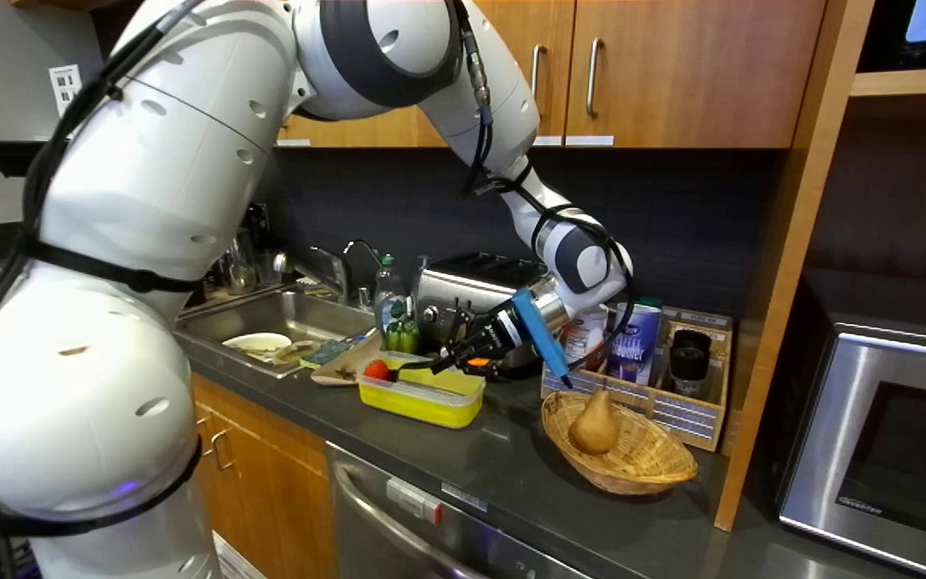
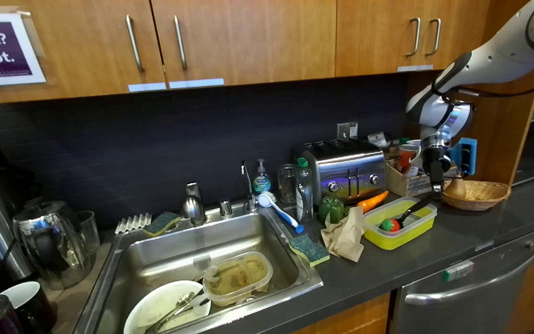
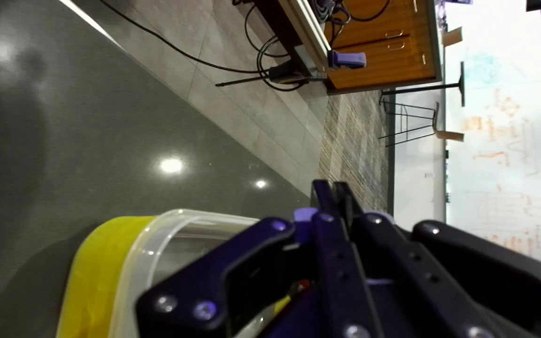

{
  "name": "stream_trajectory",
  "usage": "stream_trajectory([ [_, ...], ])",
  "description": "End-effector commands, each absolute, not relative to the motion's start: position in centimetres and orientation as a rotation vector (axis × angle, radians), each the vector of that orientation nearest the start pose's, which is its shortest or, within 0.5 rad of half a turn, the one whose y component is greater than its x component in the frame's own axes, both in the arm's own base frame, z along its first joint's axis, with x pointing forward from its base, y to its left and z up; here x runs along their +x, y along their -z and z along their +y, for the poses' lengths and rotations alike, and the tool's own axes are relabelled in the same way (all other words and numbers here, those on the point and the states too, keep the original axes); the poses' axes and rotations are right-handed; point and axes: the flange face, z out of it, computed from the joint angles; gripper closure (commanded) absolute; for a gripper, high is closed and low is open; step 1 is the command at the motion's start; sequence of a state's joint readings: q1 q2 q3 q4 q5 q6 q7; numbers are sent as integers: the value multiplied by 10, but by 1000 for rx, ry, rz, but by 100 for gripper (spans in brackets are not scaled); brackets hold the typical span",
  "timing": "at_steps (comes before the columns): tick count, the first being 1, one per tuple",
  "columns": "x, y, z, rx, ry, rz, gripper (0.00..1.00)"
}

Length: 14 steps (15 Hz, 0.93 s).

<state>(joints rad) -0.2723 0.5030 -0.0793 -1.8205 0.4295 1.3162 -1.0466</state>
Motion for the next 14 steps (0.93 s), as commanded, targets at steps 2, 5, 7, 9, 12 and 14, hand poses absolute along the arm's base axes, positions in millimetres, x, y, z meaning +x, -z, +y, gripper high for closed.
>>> stream_trajectory([
  [2,513,-247,-134,-1980,-605,-636,99],
  [5,513,-246,-136,-1959,-607,-644,99],
  [7,514,-245,-136,-1946,-609,-647,99],
  [9,514,-245,-137,-1934,-612,-645,99],
  [12,516,-245,-138,-1900,-622,-644,99],
  [14,517,-246,-140,-1876,-626,-649,99],
])
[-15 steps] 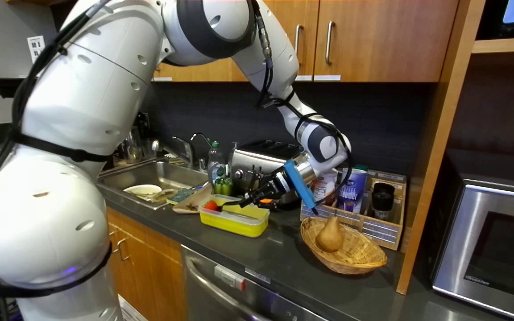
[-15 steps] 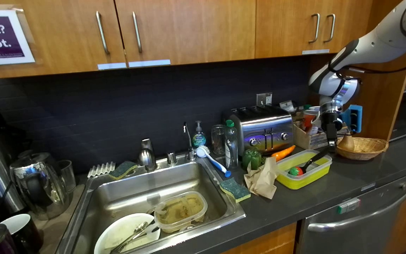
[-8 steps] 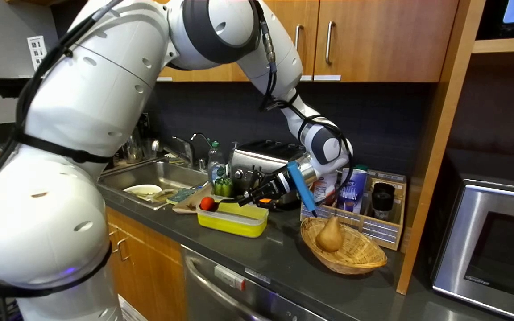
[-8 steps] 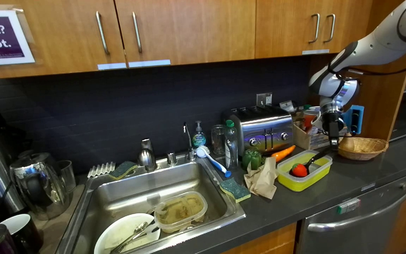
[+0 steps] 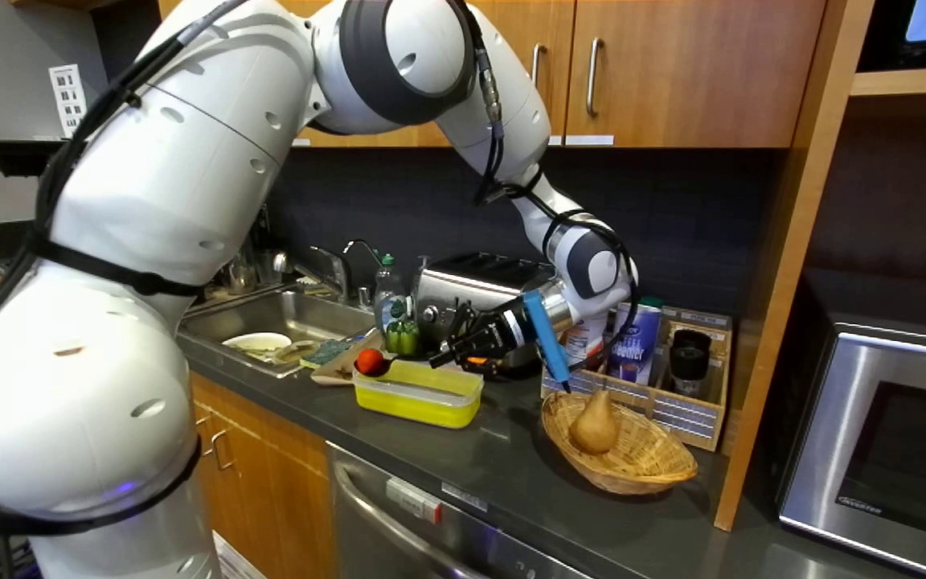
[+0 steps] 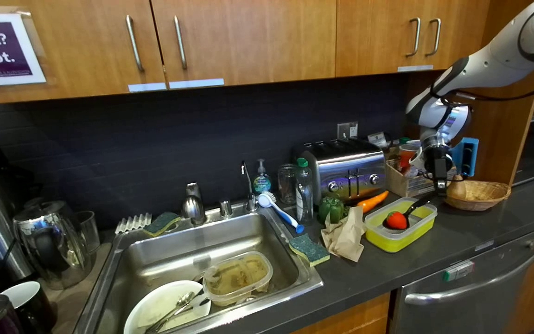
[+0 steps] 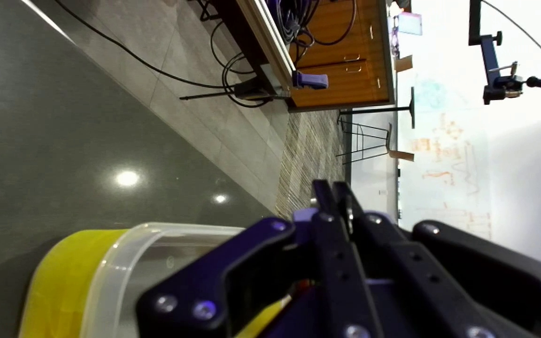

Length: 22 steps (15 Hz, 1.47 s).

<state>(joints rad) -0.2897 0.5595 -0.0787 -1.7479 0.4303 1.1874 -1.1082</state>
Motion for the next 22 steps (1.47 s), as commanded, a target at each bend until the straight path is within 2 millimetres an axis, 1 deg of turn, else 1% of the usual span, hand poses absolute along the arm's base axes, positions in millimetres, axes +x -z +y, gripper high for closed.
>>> stream_trajectory([
  [1,517,-247,-140,-1865,-628,-650,99],
  [11,519,-255,-150,-1836,-599,-662,99],
  [22,505,-261,-154,-1826,-525,-629,99],
])
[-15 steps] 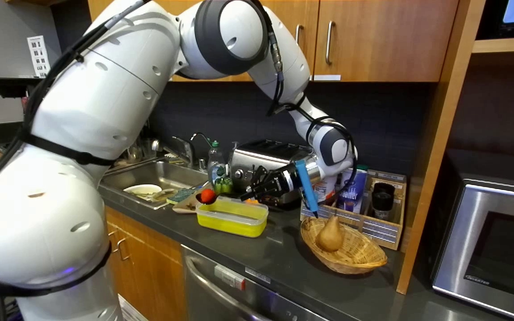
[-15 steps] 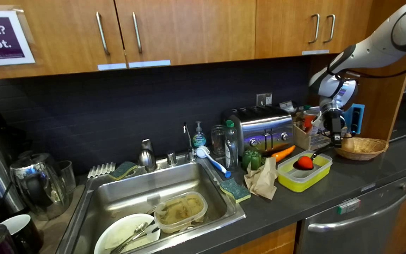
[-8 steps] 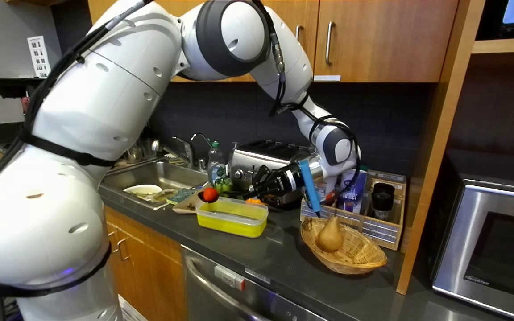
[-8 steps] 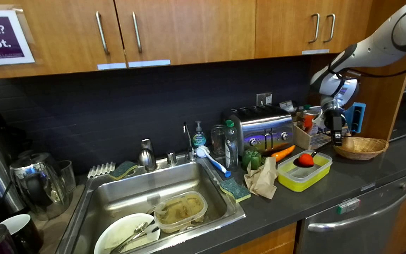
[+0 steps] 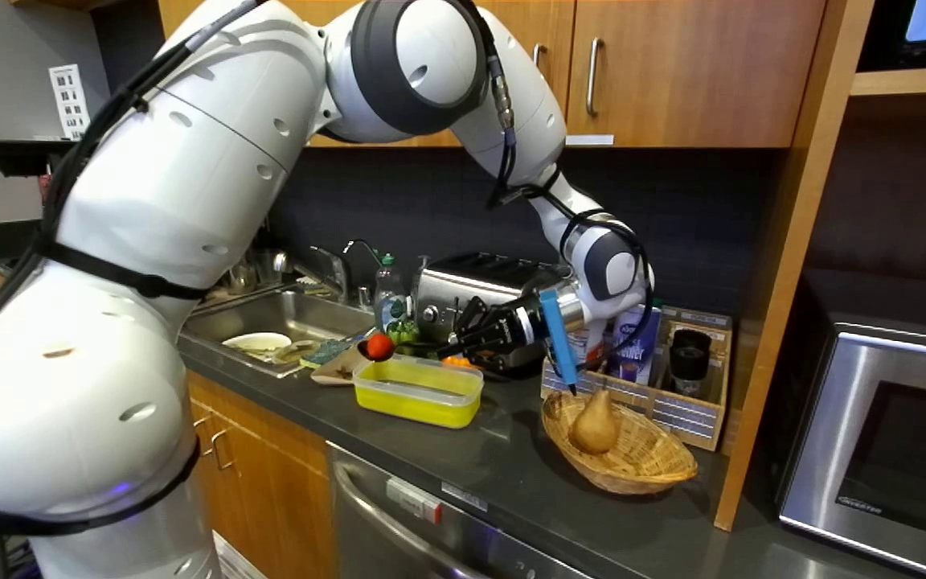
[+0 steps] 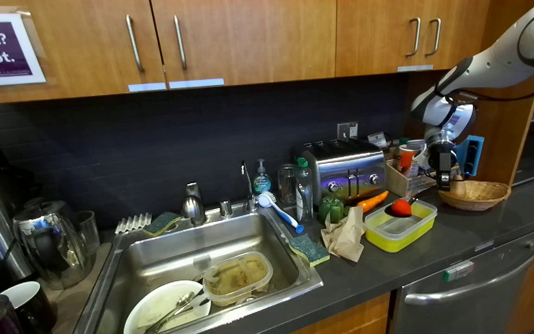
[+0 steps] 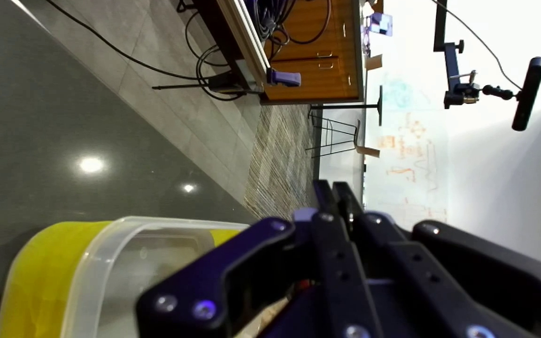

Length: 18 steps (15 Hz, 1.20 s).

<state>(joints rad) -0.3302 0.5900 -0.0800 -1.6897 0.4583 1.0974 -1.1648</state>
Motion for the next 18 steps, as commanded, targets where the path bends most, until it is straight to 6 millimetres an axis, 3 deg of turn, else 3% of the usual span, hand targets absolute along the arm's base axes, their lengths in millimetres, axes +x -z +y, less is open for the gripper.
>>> stream_trajectory([
  [1,504,-262,-155,-1824,-519,-625,99],
  [18,507,-265,-159,-1831,-436,-578,99],
])
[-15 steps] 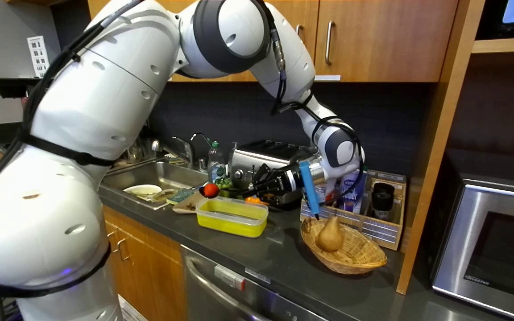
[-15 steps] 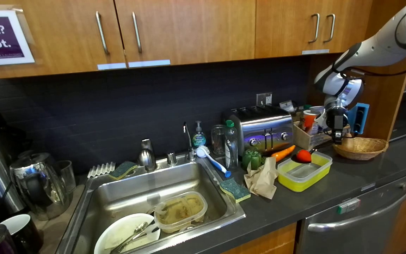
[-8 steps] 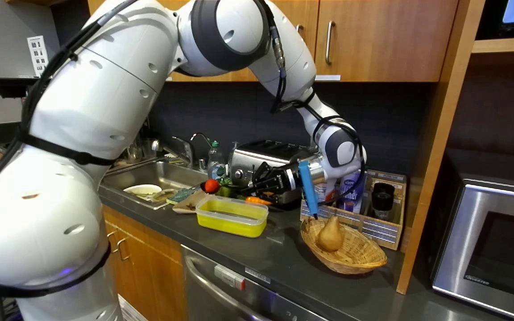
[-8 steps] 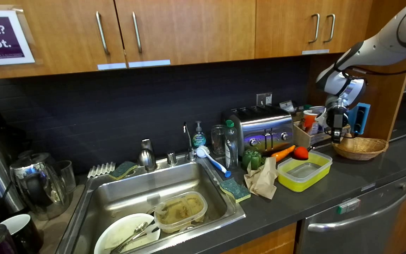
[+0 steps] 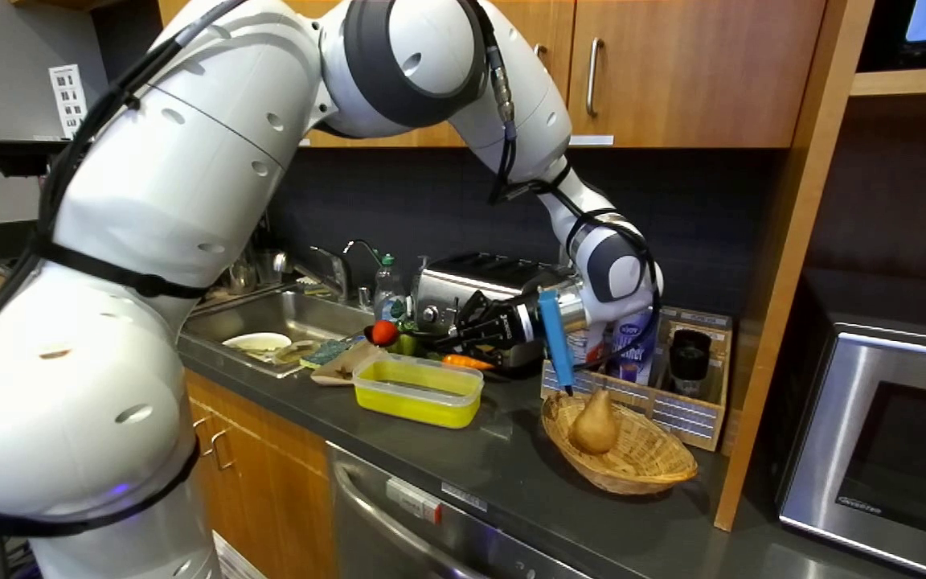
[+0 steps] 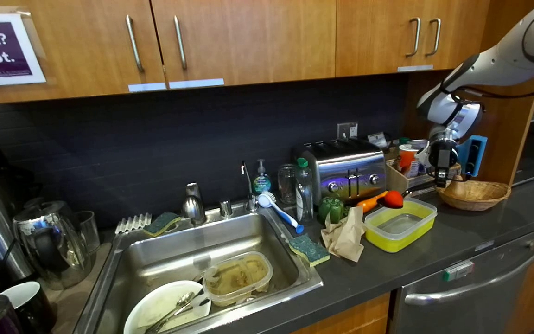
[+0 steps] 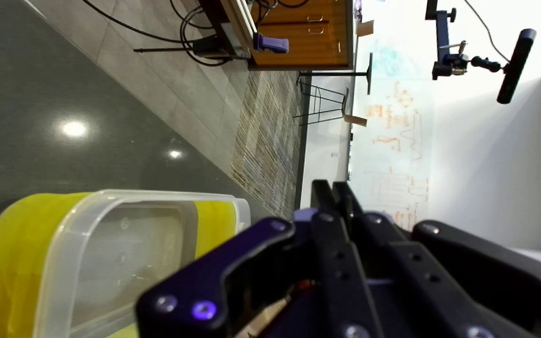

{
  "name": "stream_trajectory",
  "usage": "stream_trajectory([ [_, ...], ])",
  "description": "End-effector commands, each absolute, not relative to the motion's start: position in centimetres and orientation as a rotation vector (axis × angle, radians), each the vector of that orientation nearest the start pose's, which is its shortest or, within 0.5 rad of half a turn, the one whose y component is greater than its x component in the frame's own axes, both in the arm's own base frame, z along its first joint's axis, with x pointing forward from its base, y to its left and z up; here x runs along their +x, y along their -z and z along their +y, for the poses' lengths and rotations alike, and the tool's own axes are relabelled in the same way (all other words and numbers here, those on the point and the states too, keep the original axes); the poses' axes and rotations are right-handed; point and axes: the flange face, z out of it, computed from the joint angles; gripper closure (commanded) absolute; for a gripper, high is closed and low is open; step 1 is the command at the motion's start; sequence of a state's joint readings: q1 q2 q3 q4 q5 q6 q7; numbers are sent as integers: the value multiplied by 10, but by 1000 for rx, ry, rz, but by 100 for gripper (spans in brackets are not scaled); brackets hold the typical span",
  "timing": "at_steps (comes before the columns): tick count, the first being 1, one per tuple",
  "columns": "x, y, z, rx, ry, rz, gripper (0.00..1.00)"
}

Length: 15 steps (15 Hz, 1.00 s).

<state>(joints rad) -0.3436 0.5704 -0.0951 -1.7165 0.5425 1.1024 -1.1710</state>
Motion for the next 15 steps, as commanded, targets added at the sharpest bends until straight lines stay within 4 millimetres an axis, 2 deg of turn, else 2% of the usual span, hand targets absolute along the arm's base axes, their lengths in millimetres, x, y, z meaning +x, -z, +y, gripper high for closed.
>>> stream_trajectory([
  [1,508,-265,-159,-1836,-431,-575,99],
  [3,509,-265,-159,-1843,-419,-572,99],
  [4,513,-255,-160,-1823,-451,-587,99],
  [5,514,-254,-160,-1823,-451,-586,95],
  [15,513,-251,-160,-1820,-454,-583,95],
])
